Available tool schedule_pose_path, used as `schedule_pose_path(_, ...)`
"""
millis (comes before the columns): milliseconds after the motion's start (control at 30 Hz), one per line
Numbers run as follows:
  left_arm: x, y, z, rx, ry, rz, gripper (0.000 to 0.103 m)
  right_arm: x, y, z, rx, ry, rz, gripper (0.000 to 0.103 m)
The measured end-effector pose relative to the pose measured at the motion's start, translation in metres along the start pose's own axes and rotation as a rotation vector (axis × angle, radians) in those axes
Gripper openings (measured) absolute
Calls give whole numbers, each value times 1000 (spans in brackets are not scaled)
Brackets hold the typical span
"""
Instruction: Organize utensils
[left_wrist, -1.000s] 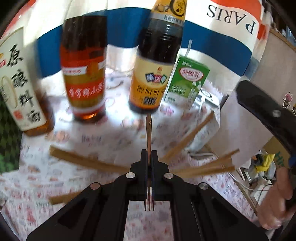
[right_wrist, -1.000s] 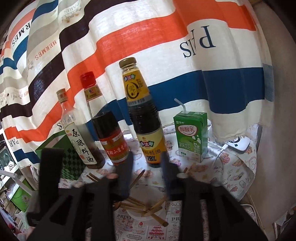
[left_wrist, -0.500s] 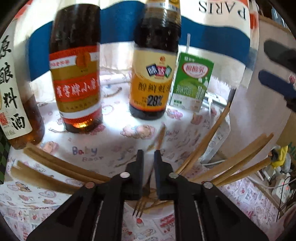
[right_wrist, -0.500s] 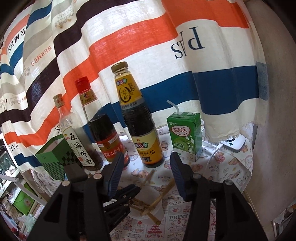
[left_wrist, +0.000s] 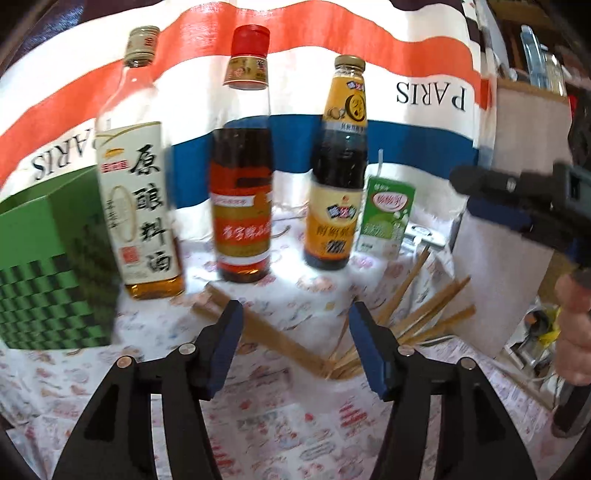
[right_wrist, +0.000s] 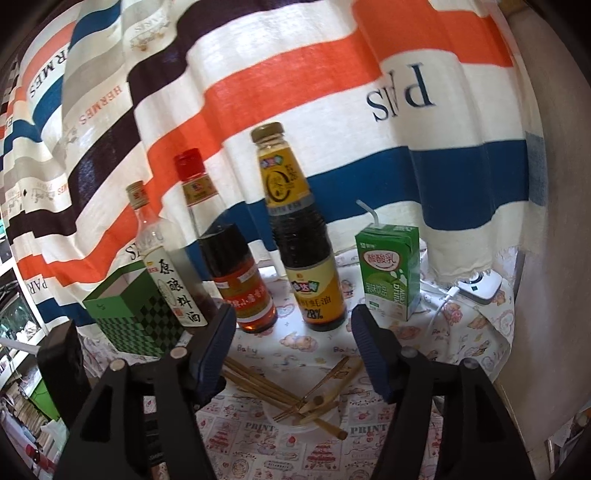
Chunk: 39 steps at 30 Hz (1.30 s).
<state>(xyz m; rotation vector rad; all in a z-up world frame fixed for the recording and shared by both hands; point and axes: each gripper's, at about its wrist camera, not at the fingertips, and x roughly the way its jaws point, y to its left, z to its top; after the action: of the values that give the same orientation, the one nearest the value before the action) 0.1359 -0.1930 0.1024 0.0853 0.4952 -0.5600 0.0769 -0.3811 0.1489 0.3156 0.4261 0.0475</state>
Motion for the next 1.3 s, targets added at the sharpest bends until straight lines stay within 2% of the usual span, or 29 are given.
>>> schedule_pose_path(167, -26, 9, -17, -58, -43, 72, 59, -9, 9, 0, -15, -17, 16, 66)
schedule_pose_path(300, -58, 22, -32, -87, -108, 131, 72, -17, 21, -2, -33, -36, 33, 70)
schedule_pose_path(400, -79, 30, -44, -67, -126, 184, 76, -23, 36, -7, -68, -65, 27, 77)
schedule_pose_path(467, -94, 35, -51, -63, -147, 201, 83, -29, 43, -14, -57, -109, 23, 88)
schedule_pose_path(533, -107, 40, -59, -62, -166, 219, 95, -32, 49, -21, -54, -126, 43, 96)
schedule_pose_path(633, -120, 46, -72, -57, -186, 260, 100, -35, 57, -35, -87, -125, 44, 102)
schedule_pose_path(900, -136, 54, -113, -103, -233, 276, 102, -43, 53, -97, -121, -118, 13, 103)
schedule_pose_path(1000, -137, 57, -129, -117, -261, 310, 102, -38, 50, -123, -134, -101, 18, 103)
schedule_pose_path(1167, -133, 61, -150, -133, -237, 294, 102, -26, 52, -163, -207, -130, -36, 103)
schedule_pose_path(1300, -131, 63, -156, -115, -232, 320, 102, -11, 50, -182, -225, -74, -16, 103)
